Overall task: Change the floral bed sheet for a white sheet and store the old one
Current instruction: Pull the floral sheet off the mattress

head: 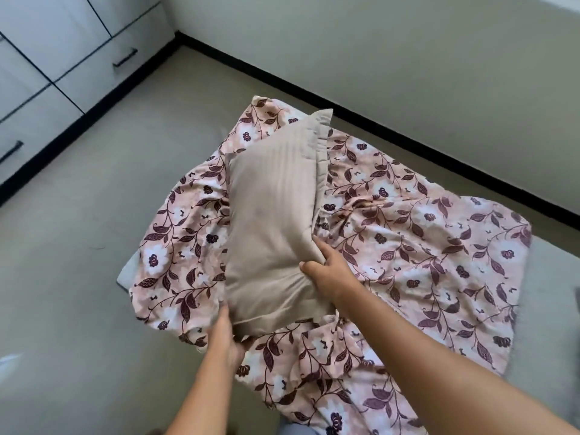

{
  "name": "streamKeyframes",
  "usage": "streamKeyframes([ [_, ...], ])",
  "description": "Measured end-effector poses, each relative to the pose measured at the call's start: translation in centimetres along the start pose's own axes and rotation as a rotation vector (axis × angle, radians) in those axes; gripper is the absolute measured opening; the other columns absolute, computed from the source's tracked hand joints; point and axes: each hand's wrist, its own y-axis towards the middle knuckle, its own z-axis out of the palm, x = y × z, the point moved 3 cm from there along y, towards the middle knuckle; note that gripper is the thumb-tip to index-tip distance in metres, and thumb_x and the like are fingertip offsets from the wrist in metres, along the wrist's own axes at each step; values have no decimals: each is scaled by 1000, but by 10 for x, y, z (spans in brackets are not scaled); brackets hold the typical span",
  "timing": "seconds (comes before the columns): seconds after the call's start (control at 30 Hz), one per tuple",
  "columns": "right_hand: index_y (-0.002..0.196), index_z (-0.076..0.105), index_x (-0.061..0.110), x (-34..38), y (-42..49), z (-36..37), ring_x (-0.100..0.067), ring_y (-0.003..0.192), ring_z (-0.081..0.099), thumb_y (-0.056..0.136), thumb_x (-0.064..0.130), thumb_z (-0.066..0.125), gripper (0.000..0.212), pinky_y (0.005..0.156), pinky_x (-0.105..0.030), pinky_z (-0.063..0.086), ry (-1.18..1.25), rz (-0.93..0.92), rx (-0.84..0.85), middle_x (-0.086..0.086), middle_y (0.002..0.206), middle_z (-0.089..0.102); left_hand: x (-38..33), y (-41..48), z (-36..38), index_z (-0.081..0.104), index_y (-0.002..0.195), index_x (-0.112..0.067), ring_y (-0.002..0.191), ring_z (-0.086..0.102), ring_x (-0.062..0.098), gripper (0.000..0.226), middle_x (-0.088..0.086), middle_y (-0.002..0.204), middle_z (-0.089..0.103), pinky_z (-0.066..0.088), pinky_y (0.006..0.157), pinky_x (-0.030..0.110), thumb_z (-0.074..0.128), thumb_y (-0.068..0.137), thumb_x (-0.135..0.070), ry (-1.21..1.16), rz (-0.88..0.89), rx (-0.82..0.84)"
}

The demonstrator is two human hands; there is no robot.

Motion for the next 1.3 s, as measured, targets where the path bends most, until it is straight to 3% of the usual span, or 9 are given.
streamKeyframes([
  [0.07, 153, 44, 25, 12, -11, -12, -8, 99, 65, 93, 3, 65, 68, 80, -12, 52, -26, -61, 24, -1, 137, 61, 2, -2, 13, 60, 123, -15, 101, 67, 39, 63, 18, 120, 66, 59, 73, 59, 65, 83, -64, -91, -131, 104],
  [0.13, 150, 49, 25, 19, -28, -28, -14, 113, 64, 91, 3, 65, 65, 98, -22, 52, -16, -122, 34, 1, 137, 62, 12, -12, 28, 62, 126, -13, 109, 65, 40, 73, 19, 121, 67, 52, 92, 62, 71, 75, -65, -79, -178, 183],
  [0.27, 146, 55, 27, 23, -68, -76, -17, 116, 64, 87, 7, 66, 64, 106, -36, 51, 80, -192, -5, 0, 128, 68, 52, -44, 68, 62, 129, -6, 107, 66, 37, 67, 22, 122, 68, 60, 70, 54, 74, 82, -51, -50, -237, 287],
  [0.5, 143, 58, 31, -15, -161, -230, -16, 110, 68, 87, 2, 64, 63, 99, -34, 55, 200, -292, -259, 8, 118, 73, 145, -120, 163, 60, 130, -3, 117, 62, 44, 62, 25, 125, 66, 42, 108, 60, 77, 83, -40, 66, -233, 481],
  [0.73, 130, 65, 33, -114, -290, -429, 7, 96, 68, 90, 0, 68, 52, 82, -8, 47, 171, -261, -675, 16, 103, 75, 317, -203, 264, 67, 119, -7, 80, 76, 31, 47, 17, 105, 75, 57, 75, 57, 71, 78, -30, 317, -236, 618],
  [0.87, 137, 58, 28, -220, -368, -535, 8, 95, 67, 90, 7, 74, 54, 81, -6, 49, 255, -151, -1007, 17, 110, 69, 452, -247, 309, 66, 125, -12, 80, 75, 28, 41, 13, 102, 76, 62, 64, 51, 66, 87, -28, 439, -255, 747],
  [1.0, 147, 52, 27, -353, -441, -592, -19, 120, 61, 90, 28, 75, 61, 105, -34, 49, 372, 150, -1350, 0, 137, 61, 577, -270, 317, 57, 131, -22, 99, 67, 26, 42, 8, 125, 67, 60, 60, 43, 68, 90, -19, 686, -226, 804],
  [1.17, 156, 36, 18, -487, -485, -570, -35, 137, 48, 93, 39, 71, 75, 111, -49, 43, 276, 674, -1121, -12, 155, 46, 674, -276, 260, 55, 105, -20, 90, 60, 28, 22, 11, 109, 64, 54, 74, 43, 60, 95, 0, 1126, -177, 721],
  [1.3, 158, 33, 17, -511, -462, -526, -30, 143, 42, 96, 40, 68, 74, 112, -38, 38, 239, 695, -890, -7, 158, 42, 692, -260, 209, 59, 103, -17, 76, 60, 23, 17, 12, 92, 65, 56, 79, 41, 56, 97, -1, 1346, -218, 687],
])
